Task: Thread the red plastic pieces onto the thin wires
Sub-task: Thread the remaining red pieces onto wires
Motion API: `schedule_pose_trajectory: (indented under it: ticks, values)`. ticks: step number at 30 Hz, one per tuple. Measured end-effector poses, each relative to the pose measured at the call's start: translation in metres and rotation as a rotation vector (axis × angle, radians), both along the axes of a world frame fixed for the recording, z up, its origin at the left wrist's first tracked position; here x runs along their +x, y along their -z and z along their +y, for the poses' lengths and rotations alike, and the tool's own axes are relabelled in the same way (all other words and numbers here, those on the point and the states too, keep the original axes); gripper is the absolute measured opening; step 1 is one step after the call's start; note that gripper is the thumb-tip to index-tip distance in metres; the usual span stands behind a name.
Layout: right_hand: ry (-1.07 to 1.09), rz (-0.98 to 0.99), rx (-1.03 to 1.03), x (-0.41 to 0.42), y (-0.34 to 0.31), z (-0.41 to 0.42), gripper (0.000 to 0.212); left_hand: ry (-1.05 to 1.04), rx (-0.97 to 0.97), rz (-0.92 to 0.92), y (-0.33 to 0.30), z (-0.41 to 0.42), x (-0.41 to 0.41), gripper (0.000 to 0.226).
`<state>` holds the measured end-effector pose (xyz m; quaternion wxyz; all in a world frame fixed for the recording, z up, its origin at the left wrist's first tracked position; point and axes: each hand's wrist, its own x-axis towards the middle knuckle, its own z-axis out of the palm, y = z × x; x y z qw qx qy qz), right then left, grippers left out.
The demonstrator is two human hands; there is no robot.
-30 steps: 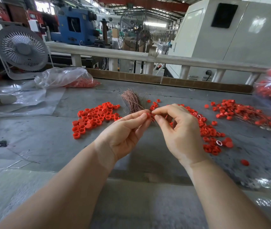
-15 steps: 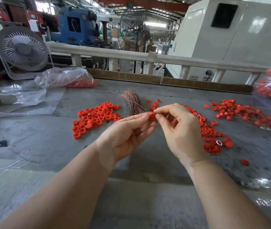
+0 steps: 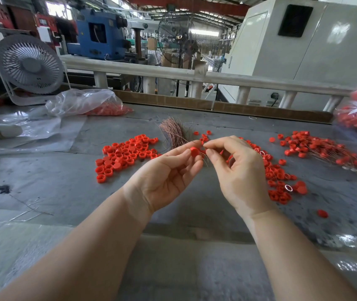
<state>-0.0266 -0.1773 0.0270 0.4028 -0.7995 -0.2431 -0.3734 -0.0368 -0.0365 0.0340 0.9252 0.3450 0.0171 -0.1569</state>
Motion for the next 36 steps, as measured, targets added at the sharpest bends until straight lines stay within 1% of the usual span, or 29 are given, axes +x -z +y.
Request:
schedule_pose_trajectory:
  ticks: [4, 10, 20, 26, 31, 36]
  values:
    - [-0.002, 0.003, -0.002, -0.0006, -0.0006, -0.0004, 0.008, 0.011, -0.006, -0.014, -0.0008, -0.0007, -0.0001, 0.023]
    - [-0.005, 0.01, 0.0, -0.0009, -0.0012, -0.0007, 0.008, 0.034, -0.004, -0.038, -0.0011, 0.0, 0.0008, 0.021]
    - [-0.009, 0.009, 0.005, -0.0004, -0.0002, -0.0004, 0.008, 0.03, 0.017, -0.018, -0.001, 0.0009, -0.0002, 0.016]
    - [-0.002, -0.006, 0.001, -0.0003, 0.0001, -0.0005, 0.008, -0.003, -0.047, -0.015, -0.001, 0.0004, -0.0005, 0.013]
    - [-0.002, -0.004, 0.006, 0.0006, -0.0001, -0.0004, 0.009, -0.085, -0.071, -0.005, -0.001, -0.0004, 0.0013, 0.015]
    - [-0.009, 0.0, 0.017, 0.0011, 0.0002, -0.0007, 0.009, -0.056, -0.088, -0.004, -0.002, 0.0002, 0.0011, 0.02]
